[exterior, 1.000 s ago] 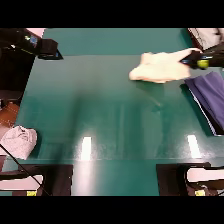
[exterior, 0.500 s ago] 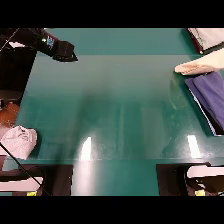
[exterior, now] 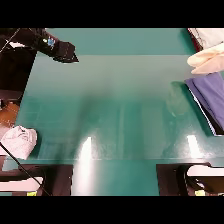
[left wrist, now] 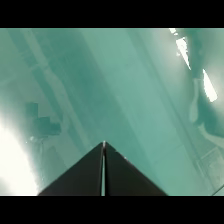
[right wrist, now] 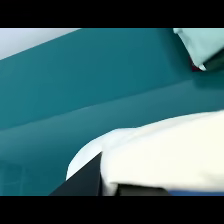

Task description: Fold the shirts.

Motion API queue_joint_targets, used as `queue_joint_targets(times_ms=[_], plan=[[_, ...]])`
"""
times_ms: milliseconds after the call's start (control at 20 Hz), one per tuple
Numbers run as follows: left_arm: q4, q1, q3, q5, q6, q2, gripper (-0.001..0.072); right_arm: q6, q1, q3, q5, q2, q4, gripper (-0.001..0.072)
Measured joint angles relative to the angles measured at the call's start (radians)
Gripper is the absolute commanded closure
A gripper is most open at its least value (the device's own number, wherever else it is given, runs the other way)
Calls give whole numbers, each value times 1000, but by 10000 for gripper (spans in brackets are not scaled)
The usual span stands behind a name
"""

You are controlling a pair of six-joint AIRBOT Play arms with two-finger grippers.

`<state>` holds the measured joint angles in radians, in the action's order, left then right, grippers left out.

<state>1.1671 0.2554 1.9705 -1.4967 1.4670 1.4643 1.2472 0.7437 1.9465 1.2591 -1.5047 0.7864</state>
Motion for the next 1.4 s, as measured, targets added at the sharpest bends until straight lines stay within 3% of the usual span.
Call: queue_joint_targets(times_ms=[300, 450, 550, 600, 850, 900, 950, 1150, 1400], plan=[[0, 0, 0, -14, 0, 0, 684, 19, 133, -206, 58, 144, 12, 692], [0, 0, 0, -15, -3, 0, 684, 34, 187, -331, 89, 221, 111, 661], [0, 0, 0, -15, -7, 0, 684, 50, 214, -417, 105, 270, 198, 283], [0, 0, 0, -16, -12, 0, 684, 53, 227, -460, 114, 294, 244, 209], [0, 0, 0, -16, -29, 0, 683, 83, 303, -642, 156, 385, 400, 212], [0, 0, 0, -18, -30, 0, 684, 101, 314, -666, 161, 400, 401, 239], [0, 0, 0, -18, -32, 0, 684, 113, 319, -686, 164, 414, 384, 280], [0, 0, 0, -25, -32, 0, 683, 138, 224, -720, 164, 470, 198, 279], [-1, 0, 0, -26, -32, 0, 683, 147, -129, -731, 144, 536, 27, 281]])
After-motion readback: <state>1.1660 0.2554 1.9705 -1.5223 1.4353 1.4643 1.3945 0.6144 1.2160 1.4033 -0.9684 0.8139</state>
